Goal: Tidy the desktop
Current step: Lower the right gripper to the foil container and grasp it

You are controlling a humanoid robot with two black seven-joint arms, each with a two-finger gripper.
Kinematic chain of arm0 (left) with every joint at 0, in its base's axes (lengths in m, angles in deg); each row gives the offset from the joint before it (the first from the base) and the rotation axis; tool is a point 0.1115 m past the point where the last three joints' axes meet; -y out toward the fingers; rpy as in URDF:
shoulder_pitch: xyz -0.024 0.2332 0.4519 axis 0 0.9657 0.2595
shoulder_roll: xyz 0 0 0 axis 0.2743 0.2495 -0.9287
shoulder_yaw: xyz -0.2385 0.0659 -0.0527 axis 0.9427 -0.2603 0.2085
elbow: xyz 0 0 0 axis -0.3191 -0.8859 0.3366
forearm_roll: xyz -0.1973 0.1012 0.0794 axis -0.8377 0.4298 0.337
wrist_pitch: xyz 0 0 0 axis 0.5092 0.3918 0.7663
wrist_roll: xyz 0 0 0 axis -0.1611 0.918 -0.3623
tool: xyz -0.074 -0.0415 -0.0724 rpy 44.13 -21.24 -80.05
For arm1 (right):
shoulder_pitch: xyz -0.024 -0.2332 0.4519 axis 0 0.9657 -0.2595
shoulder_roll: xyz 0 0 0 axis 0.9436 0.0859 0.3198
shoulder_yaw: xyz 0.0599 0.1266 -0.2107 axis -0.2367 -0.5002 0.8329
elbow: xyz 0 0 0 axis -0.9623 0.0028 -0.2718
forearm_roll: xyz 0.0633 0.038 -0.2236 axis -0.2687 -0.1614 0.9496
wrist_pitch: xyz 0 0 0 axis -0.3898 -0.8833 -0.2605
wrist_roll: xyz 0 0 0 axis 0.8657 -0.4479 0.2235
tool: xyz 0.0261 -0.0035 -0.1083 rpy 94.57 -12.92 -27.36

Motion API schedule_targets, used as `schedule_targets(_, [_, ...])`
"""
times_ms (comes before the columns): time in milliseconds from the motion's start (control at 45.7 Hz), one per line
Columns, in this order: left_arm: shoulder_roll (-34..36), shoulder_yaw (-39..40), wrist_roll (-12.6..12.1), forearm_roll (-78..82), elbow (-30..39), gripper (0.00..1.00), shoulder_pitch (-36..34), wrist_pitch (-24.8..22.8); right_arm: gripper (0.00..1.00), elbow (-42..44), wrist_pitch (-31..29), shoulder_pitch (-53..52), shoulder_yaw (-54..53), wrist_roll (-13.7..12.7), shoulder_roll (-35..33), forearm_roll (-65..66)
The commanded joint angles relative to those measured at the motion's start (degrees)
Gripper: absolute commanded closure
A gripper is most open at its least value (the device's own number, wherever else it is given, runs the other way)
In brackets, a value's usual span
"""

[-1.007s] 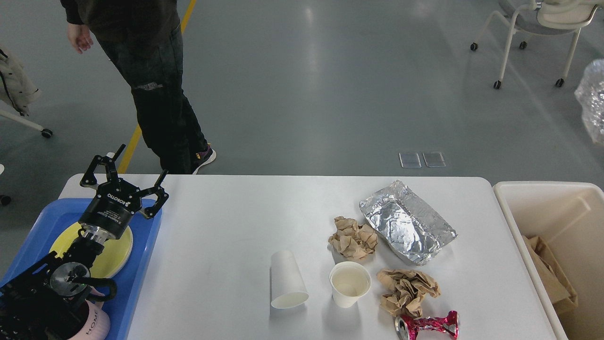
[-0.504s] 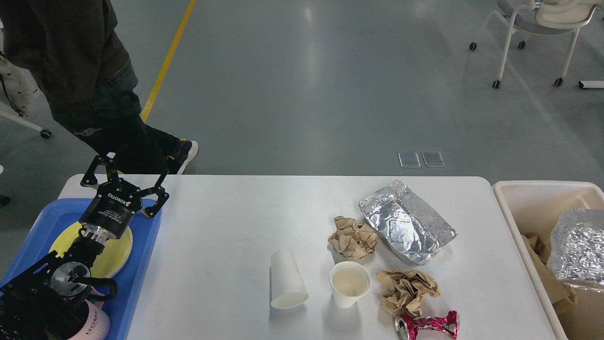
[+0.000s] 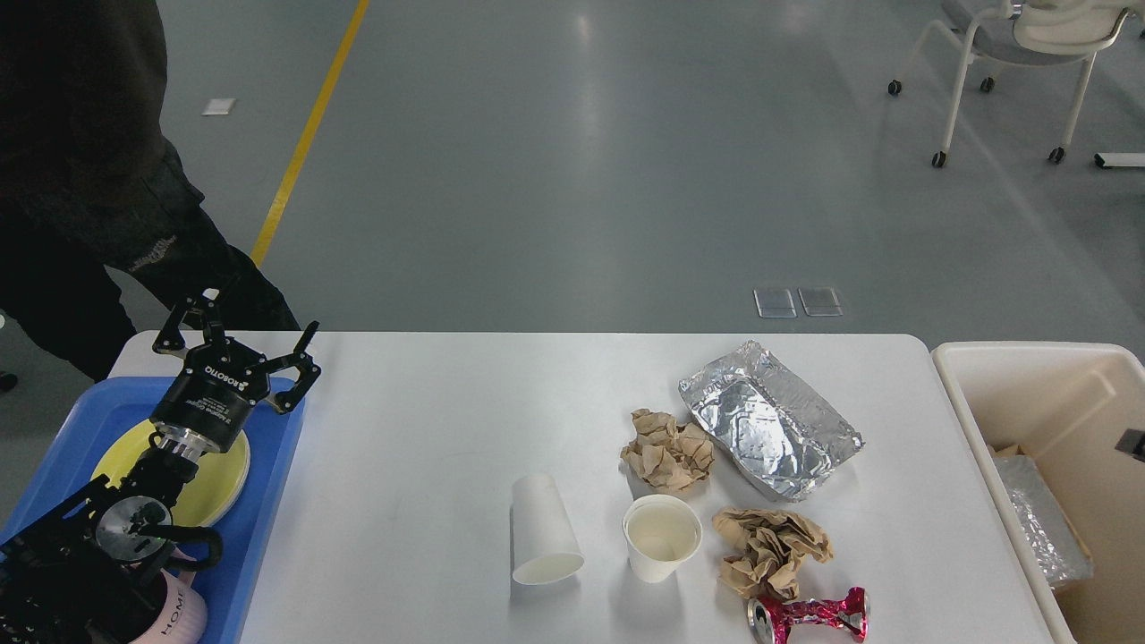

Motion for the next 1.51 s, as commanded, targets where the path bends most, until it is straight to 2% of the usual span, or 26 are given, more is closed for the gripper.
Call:
schedule_targets(0, [0.00,0.01,0.00,0.00,0.00,0.00,0.01,0.00,0.00,-16.54,-5.43,-25.14,15.57,0.01,-6.11,5.91])
schedule_targets(153, [0.00,0.01,0.00,0.00,0.00,0.00,0.01,0.00,0.00,-39.13,-16.05,-61.26,32.20,-0.08,-6.56,9.44])
schedule_targets(241, [0.00,0.10,0.00,0.00,0.00,0.00,0.01,0.00,0.00,-49.52,-31.15,-81.49,35.64,0.01,-3.40,9.44])
schedule_targets(350, [0.00,0.10,0.00,0.00,0.00,0.00,0.01,0.00,0.00,-51.99,-52.62,-96.63,32.67,0.71,-2.33,8.92])
schedule_targets(460, [0.09,0.10,0.00,0.00,0.00,0.00,0.10,0.00,0.00,-51.47,-52.62,-100.42,26.33,2.91,-3.48,8.47])
schedule_targets(569, [0.09,0.18,0.00,0.00,0.00,0.00,0.10,0.00,0.00,-50.15,-52.62,-100.43,25.97,3.18,-3.83,8.65])
schedule_targets(657, [0.09,0.18,0.00,0.00,0.00,0.00,0.10,0.00,0.00,-48.83,-52.62,-97.63,27.02,2.83,-3.74,8.74])
schedule_targets(744, [0.09,0.10,0.00,0.09,0.00,0.00,0.01,0.00,0.00,-47.08,-52.62,-88.15,27.03,2.30,-2.95,8.56])
schedule_targets(810, [0.09,0.10,0.00,0.00,0.00,0.00,0.01,0.00,0.00,-43.92,-44.84,-78.57,26.94,1.86,-1.46,7.60])
schedule_targets(876, [0.00,0.01,0.00,0.00,0.00,0.00,0.01,0.00,0.00,-39.79,-37.37,-67.16,26.24,0.81,1.17,1.03])
schedule_targets(1029, [0.00,-0.08,0.00,0.00,0.00,0.00,0.01,0.00,0.00,-33.63,-24.89,-42.54,19.66,-4.90,10.13,-25.16])
schedule_targets(1160, [0.00,0.01,0.00,0.00,0.00,0.00,0.01,0.00,0.00,-29.42,-11.61,-27.76,12.80,-10.35,16.82,-28.88])
schedule_targets(1226, [0.00,0.01,0.00,0.00,0.00,0.00,0.01,0.00,0.00,-25.90,-8.09,-22.05,10.07,-12.90,18.93,-28.97])
schedule_targets(1270, [0.00,0.01,0.00,0.00,0.00,0.00,0.01,0.00,0.00,-23.36,-6.68,-18.97,7.79,-13.61,19.72,-29.14])
schedule_targets(1379, [0.00,0.01,0.00,0.09,0.00,0.00,0.01,-0.09,0.00,-17.29,-4.21,-12.20,1.29,-14.31,21.65,-28.97])
schedule_targets(1489, [0.00,0.01,0.00,0.00,0.00,0.00,0.01,0.00,0.03,-15.78,-2.63,-8.76,-1.71,-14.31,22.54,-28.62])
